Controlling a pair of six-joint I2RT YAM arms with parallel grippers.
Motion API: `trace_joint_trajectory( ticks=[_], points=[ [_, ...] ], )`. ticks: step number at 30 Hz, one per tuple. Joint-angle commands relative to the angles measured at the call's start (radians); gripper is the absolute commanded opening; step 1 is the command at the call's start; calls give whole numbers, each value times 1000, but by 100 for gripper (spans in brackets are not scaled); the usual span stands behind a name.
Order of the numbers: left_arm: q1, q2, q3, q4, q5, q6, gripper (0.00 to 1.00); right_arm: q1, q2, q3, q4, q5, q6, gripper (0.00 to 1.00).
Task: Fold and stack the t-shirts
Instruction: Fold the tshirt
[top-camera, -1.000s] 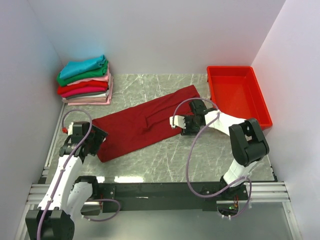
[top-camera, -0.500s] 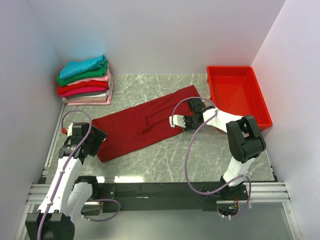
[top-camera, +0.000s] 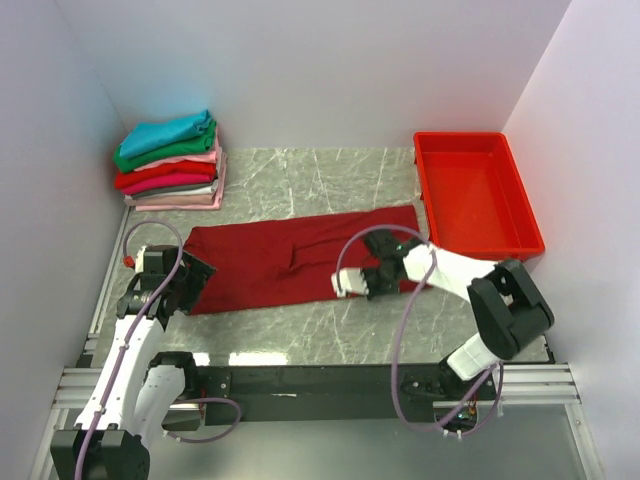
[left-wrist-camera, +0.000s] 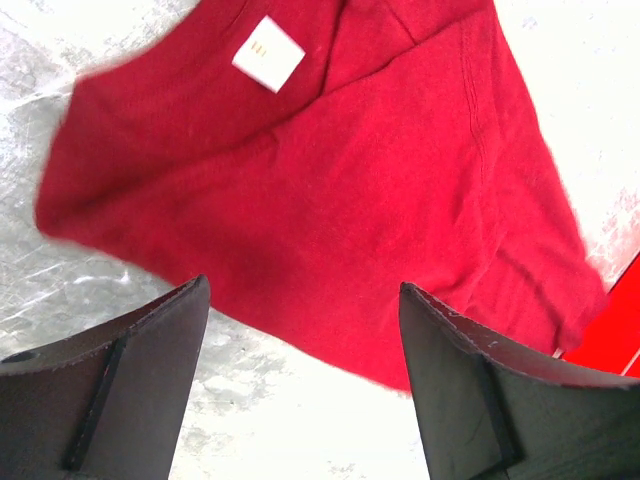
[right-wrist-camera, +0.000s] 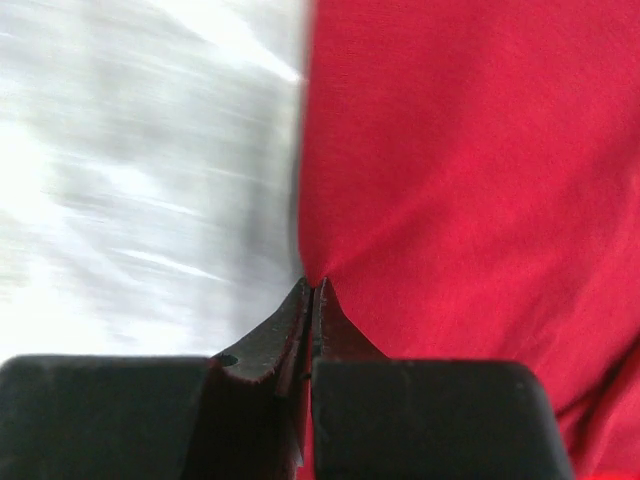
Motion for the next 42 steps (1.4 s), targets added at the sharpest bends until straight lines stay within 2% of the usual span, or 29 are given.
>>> trace_joint_trajectory(
  ticks=[1,7,8,10,11,12,14,16,18,20,21,22,23,24,25,27,29,32,37,42],
  points=[
    [1,4,58,1,-13,33,82,75,-76,-66,-77,-13,86,0],
    [1,33,101,4,-2,71,82,227,-130,-109,-118,-39,264,2],
    [1,36,104,7,1,80,82,239,-136,-100,-123,-40,318,13],
    [1,29,107,24,24,115,83,239,-147,-28,-170,-66,363,24],
    [1,21,107,37,32,137,84,231,-153,2,-187,-74,373,37],
    [1,12,107,49,52,158,84,207,-158,73,-208,-88,380,43],
    [1,-40,104,99,125,224,85,173,-147,157,-228,-152,397,53],
    [1,-115,98,145,173,270,85,118,-66,317,-242,-204,423,57],
    [1,-167,97,165,202,281,86,89,75,497,-224,-287,516,57],
    [1,-227,103,147,188,278,88,76,184,617,-189,-345,684,57],
    [1,-243,109,138,173,280,88,75,298,738,-161,-361,743,57],
    [1,-267,110,123,171,280,88,78,360,803,-146,-373,881,57],
    [1,-276,112,101,171,281,88,78,423,952,-146,-382,934,57],
    [1,-287,114,90,174,280,88,78,542,1025,-153,-387,989,57],
    [1,-304,109,83,181,275,88,79,597,1094,-149,-370,1106,57],
    [1,-316,109,72,199,275,88,79,728,1272,-143,-328,1185,57],
    [1,-329,114,63,195,273,88,79,779,1331,-106,-275,1311,57],
    [1,-330,121,50,199,275,88,79,826,1353,-19,-197,1387,58],
    [1,-321,115,58,219,279,88,78,882,1359,-15,-143,1378,58],
    [1,-313,107,67,227,278,88,72,950,1400,-61,-162,1365,59]
  ],
)
